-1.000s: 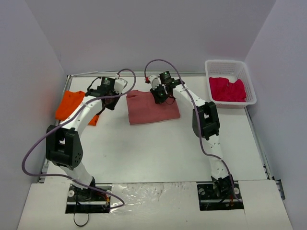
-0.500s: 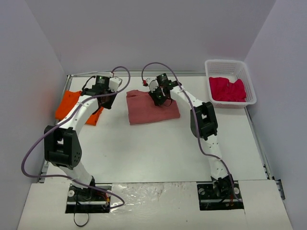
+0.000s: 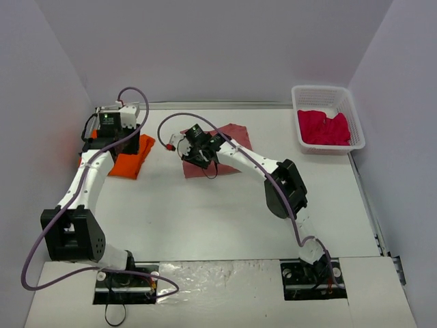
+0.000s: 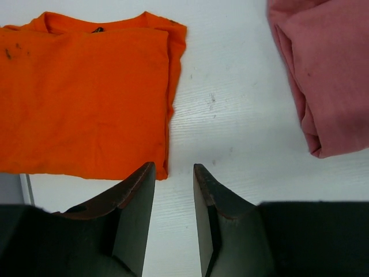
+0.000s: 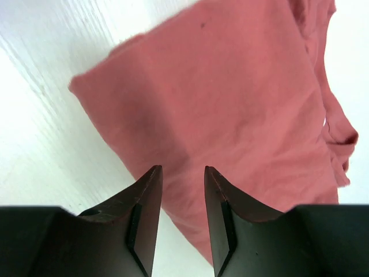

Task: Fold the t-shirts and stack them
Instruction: Fold the long partially folded tshirt into a neat square, then put the neatly folded tshirt into the corner of the board with the left arm

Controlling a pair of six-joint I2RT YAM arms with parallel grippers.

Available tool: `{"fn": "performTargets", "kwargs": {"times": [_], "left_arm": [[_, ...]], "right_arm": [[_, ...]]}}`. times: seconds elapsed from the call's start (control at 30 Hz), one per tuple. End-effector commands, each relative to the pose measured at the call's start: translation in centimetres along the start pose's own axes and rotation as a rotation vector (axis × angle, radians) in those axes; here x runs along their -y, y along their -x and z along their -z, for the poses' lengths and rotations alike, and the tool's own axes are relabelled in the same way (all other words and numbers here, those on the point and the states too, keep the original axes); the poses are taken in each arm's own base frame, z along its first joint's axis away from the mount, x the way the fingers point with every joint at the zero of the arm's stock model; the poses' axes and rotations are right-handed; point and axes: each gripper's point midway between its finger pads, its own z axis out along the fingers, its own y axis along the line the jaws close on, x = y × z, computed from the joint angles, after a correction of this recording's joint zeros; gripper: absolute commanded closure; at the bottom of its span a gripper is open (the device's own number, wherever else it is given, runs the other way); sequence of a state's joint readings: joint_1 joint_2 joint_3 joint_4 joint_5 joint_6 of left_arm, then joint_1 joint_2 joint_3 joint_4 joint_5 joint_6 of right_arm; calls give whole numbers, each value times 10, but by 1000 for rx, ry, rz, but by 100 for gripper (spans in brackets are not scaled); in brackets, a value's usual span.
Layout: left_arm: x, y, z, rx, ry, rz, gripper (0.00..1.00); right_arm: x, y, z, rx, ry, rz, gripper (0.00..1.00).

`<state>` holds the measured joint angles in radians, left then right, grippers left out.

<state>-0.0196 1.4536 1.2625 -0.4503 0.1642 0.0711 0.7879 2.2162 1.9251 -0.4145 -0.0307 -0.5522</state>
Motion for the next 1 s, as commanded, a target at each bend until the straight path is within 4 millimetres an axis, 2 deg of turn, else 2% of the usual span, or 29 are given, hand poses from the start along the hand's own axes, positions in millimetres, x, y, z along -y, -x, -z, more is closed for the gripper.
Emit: {"fn": "performTargets", "kwargs": {"times": [0.0, 0.07, 0.27, 0.43, 0.53, 0.67, 0.8, 0.97], "left_arm": [[-10, 16, 15, 89, -19, 119, 68], [-16, 13, 18, 97, -21, 139, 67], [-24, -4, 16, 75, -10, 156, 67], [-29, -8, 16, 66, -2, 163, 67], [-34, -8, 17, 67, 13, 170, 67], [-39, -9, 19, 71, 25, 180, 67], [-47, -11, 21, 76, 41, 197, 67], [-52, -14, 21, 70, 51, 200, 67]], "right_arm": [[14, -22, 8, -117, -108, 51, 68], [13, -21, 5, -142, -145, 75, 62], [1, -15, -2, -185, -205, 170, 54], [-28, -2, -5, -186, -209, 239, 53], [-44, 4, -6, -182, -199, 268, 46], [-57, 5, -10, -184, -187, 291, 44], [-61, 1, -21, -197, -189, 307, 43], [-56, -3, -35, -213, -215, 309, 42]]}}
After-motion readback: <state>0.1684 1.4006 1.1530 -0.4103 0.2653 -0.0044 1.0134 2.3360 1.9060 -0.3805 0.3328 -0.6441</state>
